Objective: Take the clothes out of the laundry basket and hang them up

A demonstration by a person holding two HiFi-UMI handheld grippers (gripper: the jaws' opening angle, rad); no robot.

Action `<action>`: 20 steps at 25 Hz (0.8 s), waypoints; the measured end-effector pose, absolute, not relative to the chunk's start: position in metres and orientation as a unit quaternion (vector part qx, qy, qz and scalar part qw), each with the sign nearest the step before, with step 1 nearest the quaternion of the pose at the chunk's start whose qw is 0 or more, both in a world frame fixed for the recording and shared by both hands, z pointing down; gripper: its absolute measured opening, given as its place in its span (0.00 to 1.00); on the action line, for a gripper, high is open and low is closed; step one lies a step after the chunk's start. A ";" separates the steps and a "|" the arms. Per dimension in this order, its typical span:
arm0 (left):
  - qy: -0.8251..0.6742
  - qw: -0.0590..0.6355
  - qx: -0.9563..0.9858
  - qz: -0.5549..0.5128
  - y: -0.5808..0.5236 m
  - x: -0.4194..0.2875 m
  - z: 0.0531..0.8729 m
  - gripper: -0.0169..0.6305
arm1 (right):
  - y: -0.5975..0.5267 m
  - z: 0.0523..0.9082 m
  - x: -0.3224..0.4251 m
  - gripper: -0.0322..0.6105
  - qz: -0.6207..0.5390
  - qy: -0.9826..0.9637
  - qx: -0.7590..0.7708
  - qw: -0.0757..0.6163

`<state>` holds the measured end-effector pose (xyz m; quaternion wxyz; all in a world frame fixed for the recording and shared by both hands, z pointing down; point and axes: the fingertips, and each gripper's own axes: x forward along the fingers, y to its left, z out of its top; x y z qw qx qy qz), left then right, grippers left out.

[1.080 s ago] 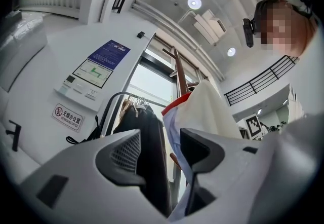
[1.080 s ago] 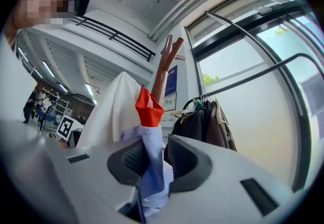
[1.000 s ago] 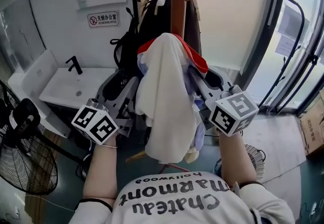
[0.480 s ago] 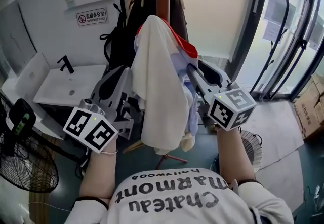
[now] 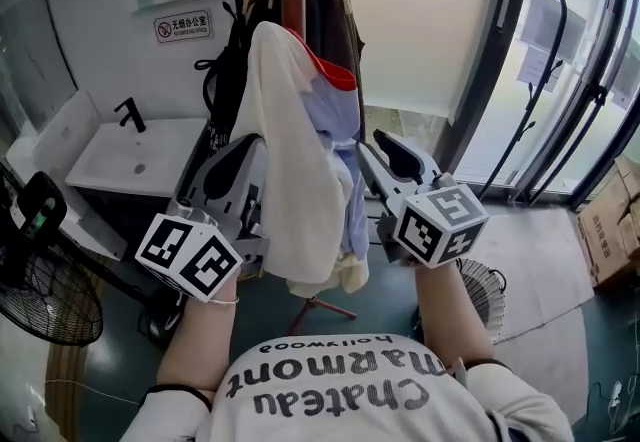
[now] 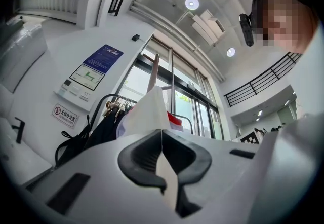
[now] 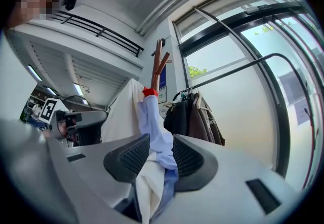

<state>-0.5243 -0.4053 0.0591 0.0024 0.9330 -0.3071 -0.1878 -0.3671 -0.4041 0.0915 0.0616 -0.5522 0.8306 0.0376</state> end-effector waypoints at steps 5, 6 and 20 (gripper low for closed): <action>-0.319 0.012 0.929 -0.185 -0.375 -0.495 0.067 0.05 | -0.379 0.100 -0.356 0.28 0.029 0.846 -0.530 0.053; -0.321 0.013 0.929 -0.184 -0.368 -0.490 0.069 0.05 | -0.373 0.101 -0.354 0.27 0.028 0.849 -0.526 0.050; -0.387 0.009 0.911 -0.140 -0.281 -0.424 0.117 0.05 | -0.289 0.122 -0.308 0.12 0.043 0.850 -0.523 0.045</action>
